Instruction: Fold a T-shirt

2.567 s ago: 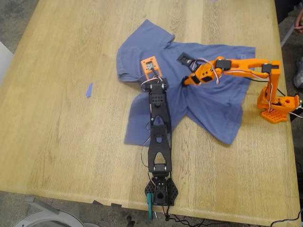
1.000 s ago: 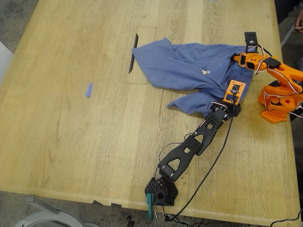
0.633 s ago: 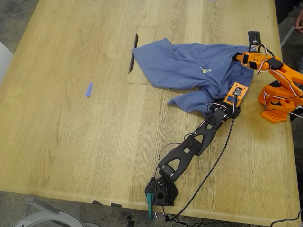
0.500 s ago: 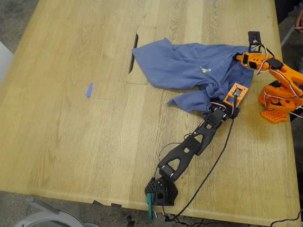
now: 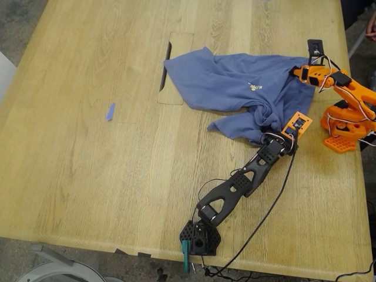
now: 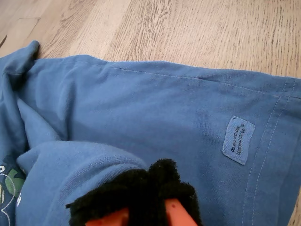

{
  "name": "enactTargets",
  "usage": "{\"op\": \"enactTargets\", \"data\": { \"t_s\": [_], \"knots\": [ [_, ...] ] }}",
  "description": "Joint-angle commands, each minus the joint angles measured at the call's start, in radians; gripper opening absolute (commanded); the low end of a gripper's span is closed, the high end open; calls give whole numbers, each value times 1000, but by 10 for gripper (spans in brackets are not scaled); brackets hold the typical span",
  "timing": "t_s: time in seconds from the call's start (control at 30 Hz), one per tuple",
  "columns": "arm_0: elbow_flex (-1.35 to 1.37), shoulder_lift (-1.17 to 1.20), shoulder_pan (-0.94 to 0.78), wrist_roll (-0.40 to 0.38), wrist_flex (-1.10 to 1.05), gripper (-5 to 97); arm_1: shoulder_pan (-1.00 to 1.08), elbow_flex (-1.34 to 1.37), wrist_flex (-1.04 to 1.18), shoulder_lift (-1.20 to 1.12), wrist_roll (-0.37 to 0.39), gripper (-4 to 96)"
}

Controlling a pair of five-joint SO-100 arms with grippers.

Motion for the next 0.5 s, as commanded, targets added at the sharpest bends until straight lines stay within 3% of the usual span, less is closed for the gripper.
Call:
{"op": "enactTargets", "data": {
  "t_s": [0.0,0.47],
  "knots": [
    [-35,17,-5,20,-28,552,-8,-29,3,35,-6,-1],
    [-15,-67,-98,242,-38,584,-21,6,-28,38,-8,-1]
  ]
}}
